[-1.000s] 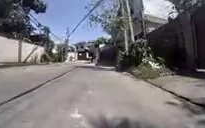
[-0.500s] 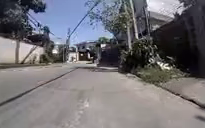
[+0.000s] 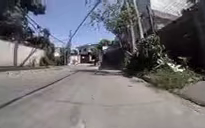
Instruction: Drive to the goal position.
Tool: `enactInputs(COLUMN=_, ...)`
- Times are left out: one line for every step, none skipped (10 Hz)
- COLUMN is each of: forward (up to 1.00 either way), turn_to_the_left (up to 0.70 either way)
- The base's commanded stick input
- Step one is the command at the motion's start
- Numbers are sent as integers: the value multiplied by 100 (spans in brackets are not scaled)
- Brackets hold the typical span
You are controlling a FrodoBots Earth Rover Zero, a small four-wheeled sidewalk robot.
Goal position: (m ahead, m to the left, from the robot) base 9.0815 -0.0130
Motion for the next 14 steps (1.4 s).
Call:
enactInputs(forward=100, turn_to_the_left=0)
enactInputs(forward=100, turn_to_the_left=0)
enactInputs(forward=100, turn_to_the_left=0)
enactInputs(forward=100, turn_to_the_left=0)
enactInputs(forward=100, turn_to_the_left=0)
enactInputs(forward=100, turn_to_the_left=0)
enactInputs(forward=100, turn_to_the_left=0)
enactInputs(forward=100, turn_to_the_left=0)
enactInputs(forward=100, turn_to_the_left=0)
enactInputs(forward=100, turn_to_the_left=0)
enactInputs(forward=100, turn_to_the_left=0)
enactInputs(forward=100, turn_to_the_left=0)
enactInputs(forward=100, turn_to_the_left=0)
enactInputs(forward=100, turn_to_the_left=0)
